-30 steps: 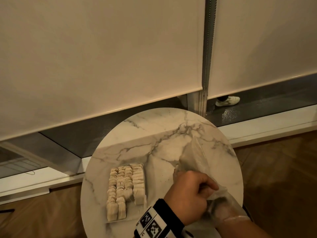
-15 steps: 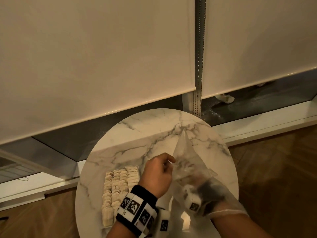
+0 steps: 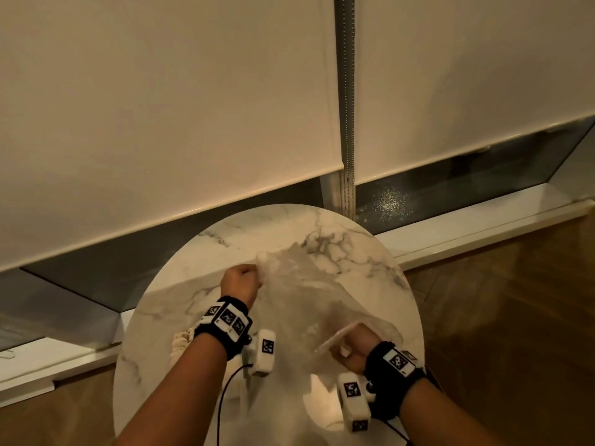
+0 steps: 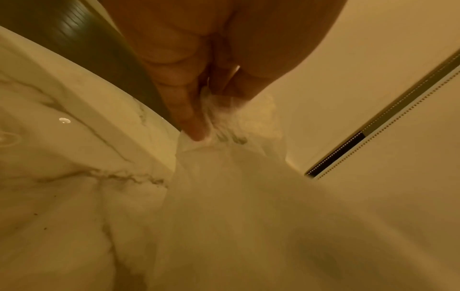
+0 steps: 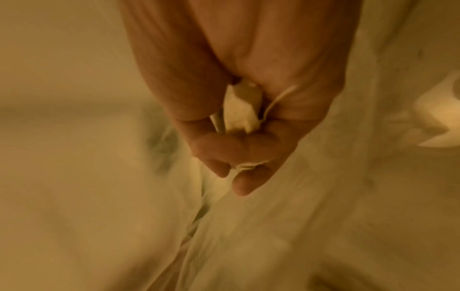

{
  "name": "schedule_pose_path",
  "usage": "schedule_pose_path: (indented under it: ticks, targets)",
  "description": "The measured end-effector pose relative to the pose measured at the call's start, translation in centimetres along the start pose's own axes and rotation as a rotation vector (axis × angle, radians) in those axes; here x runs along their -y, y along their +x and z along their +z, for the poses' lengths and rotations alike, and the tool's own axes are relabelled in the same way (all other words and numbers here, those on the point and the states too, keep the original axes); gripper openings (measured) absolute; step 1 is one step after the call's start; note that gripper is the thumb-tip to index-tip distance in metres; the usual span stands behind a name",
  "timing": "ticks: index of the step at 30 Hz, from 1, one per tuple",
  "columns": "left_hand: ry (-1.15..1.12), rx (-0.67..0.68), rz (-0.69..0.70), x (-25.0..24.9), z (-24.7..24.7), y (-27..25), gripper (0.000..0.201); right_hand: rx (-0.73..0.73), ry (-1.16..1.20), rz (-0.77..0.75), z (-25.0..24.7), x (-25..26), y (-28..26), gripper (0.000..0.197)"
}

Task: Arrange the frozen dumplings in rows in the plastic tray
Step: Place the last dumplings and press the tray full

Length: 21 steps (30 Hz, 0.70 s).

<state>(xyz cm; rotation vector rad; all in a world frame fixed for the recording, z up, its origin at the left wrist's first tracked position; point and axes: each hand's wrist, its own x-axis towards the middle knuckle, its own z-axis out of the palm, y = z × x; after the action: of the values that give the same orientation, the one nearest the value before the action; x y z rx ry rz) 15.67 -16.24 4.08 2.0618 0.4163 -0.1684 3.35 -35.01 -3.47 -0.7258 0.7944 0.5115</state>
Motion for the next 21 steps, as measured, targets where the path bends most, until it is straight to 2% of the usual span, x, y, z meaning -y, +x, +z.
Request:
schedule_pose_path:
  ticks: [3,6,9,11,13,14,17,19,21]
  targets:
    - [-0.151,0.025,-0.089,0.6,0.3,1.1,0.026,0.011,-0.057,0.006,-1.1,0.3,-0.2,0.01]
    - [-0.055,0.02,-0.145,1.6,0.5,1.9,0.076,-0.003,-0.14,-0.007,-1.8,0.6,-0.7,0.012]
    - [0.164,-0.101,-0.011,1.3,1.1,0.3,0.089,-0.007,-0.188,0.006,-2.2,0.4,-1.0,0.02]
    - [0.389,-0.102,0.196,0.6,1.8,-2.0,0.089,-0.004,-0.184,-0.004,-2.5,0.5,-1.0,0.02]
    - [0.607,0.051,0.381,0.4,3.1,-4.3,0.091,0.005,-0.175,-0.01,-2.6,0.5,-1.0,0.02]
    - [0.684,0.15,0.399,0.6,3.9,-5.3,0.095,0.008,-0.171,-0.017,-2.7,0.6,-1.0,0.02]
    - [0.821,0.393,0.291,2.9,6.5,-7.1,0.105,-0.003,-0.151,-0.045,-3.4,1.3,-1.1,0.024]
    - [0.876,0.476,0.184,5.2,7.6,-6.9,0.098,-0.041,-0.161,-0.061,-4.2,1.8,-1.4,0.025]
    - [0.92,0.523,0.119,7.1,8.3,-6.4,0.083,-0.055,-0.168,-0.062,-5.3,2.5,-1.9,0.024]
